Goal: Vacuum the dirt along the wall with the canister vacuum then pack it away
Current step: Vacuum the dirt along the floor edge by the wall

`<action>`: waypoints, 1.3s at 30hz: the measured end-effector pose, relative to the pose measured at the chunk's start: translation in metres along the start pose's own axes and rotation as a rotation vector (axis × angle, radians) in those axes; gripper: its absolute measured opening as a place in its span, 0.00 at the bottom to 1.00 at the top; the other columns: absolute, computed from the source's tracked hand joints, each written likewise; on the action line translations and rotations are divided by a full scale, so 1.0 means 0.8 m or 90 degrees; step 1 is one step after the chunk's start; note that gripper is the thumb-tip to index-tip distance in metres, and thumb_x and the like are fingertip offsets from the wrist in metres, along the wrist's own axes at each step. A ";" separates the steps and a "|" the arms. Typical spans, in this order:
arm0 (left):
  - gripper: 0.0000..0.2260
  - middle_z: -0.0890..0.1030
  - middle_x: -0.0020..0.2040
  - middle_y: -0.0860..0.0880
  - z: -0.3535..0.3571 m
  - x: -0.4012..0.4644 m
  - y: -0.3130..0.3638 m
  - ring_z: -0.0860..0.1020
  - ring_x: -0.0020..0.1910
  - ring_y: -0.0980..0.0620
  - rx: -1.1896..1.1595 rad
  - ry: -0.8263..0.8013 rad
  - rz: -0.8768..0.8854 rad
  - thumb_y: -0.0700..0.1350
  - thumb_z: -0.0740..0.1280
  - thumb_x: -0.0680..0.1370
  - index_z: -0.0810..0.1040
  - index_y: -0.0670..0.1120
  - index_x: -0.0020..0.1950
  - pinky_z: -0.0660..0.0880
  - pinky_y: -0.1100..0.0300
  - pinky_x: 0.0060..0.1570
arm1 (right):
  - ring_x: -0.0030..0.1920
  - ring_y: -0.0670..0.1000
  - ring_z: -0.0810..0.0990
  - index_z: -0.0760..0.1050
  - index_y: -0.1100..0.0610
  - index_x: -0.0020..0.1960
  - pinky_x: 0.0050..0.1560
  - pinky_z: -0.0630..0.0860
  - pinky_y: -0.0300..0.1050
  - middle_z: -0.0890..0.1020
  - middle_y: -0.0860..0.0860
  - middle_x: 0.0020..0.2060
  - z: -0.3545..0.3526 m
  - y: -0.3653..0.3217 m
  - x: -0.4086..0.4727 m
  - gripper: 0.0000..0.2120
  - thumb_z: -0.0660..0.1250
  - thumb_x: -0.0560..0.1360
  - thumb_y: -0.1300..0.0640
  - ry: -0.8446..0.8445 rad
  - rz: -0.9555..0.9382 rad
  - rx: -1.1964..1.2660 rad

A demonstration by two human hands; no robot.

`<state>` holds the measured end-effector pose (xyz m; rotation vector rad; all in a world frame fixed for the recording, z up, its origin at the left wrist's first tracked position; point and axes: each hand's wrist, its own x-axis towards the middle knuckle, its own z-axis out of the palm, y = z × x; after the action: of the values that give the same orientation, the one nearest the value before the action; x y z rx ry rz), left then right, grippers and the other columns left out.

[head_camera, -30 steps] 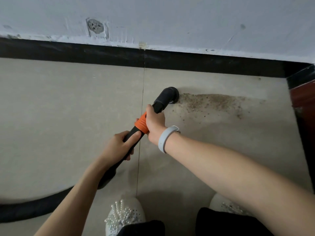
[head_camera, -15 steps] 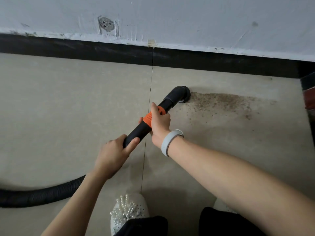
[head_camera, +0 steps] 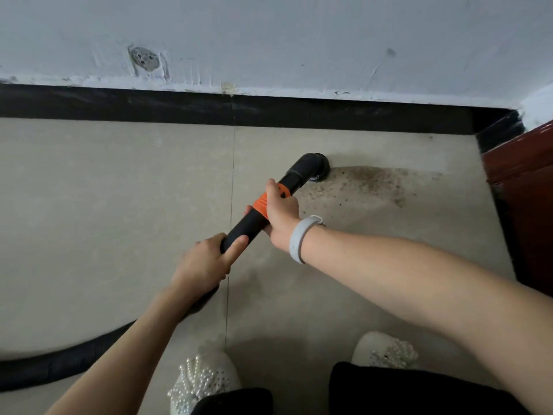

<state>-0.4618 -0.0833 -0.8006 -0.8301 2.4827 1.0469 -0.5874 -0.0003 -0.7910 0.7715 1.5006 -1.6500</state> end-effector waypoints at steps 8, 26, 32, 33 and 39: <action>0.21 0.81 0.36 0.47 0.044 0.027 0.079 0.80 0.37 0.46 0.086 -0.038 0.056 0.65 0.53 0.76 0.68 0.49 0.37 0.76 0.52 0.45 | 0.30 0.53 0.82 0.66 0.59 0.60 0.35 0.81 0.47 0.76 0.56 0.48 -0.086 -0.053 0.017 0.19 0.64 0.77 0.47 0.023 0.005 0.037; 0.21 0.68 0.32 0.54 0.138 0.101 0.249 0.71 0.34 0.48 0.339 -0.143 0.309 0.70 0.49 0.73 0.64 0.52 0.43 0.65 0.55 0.34 | 0.24 0.52 0.79 0.69 0.60 0.50 0.30 0.79 0.46 0.75 0.56 0.33 -0.282 -0.124 0.056 0.13 0.67 0.75 0.51 0.135 -0.072 0.345; 0.21 0.65 0.29 0.55 0.165 0.094 0.283 0.67 0.28 0.51 0.376 -0.117 0.360 0.70 0.49 0.73 0.61 0.53 0.44 0.63 0.57 0.32 | 0.25 0.51 0.76 0.68 0.58 0.46 0.31 0.78 0.44 0.73 0.53 0.27 -0.322 -0.127 0.059 0.12 0.66 0.74 0.50 0.115 -0.085 0.426; 0.21 0.66 0.29 0.55 0.167 0.090 0.281 0.65 0.27 0.53 0.380 -0.116 0.363 0.71 0.48 0.73 0.60 0.53 0.43 0.62 0.57 0.31 | 0.26 0.51 0.75 0.68 0.58 0.46 0.32 0.78 0.43 0.73 0.53 0.27 -0.325 -0.125 0.056 0.12 0.66 0.74 0.50 0.109 -0.079 0.424; 0.20 0.68 0.31 0.55 0.175 0.046 0.244 0.71 0.30 0.51 0.381 -0.193 0.387 0.70 0.48 0.73 0.60 0.54 0.45 0.63 0.57 0.31 | 0.23 0.50 0.73 0.65 0.56 0.41 0.28 0.76 0.41 0.72 0.52 0.24 -0.330 -0.079 0.024 0.11 0.64 0.75 0.51 0.098 -0.028 0.440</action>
<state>-0.6028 0.1147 -0.8075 0.2565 2.5881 0.4569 -0.6660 0.2599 -0.8068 1.2556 1.0291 -2.2146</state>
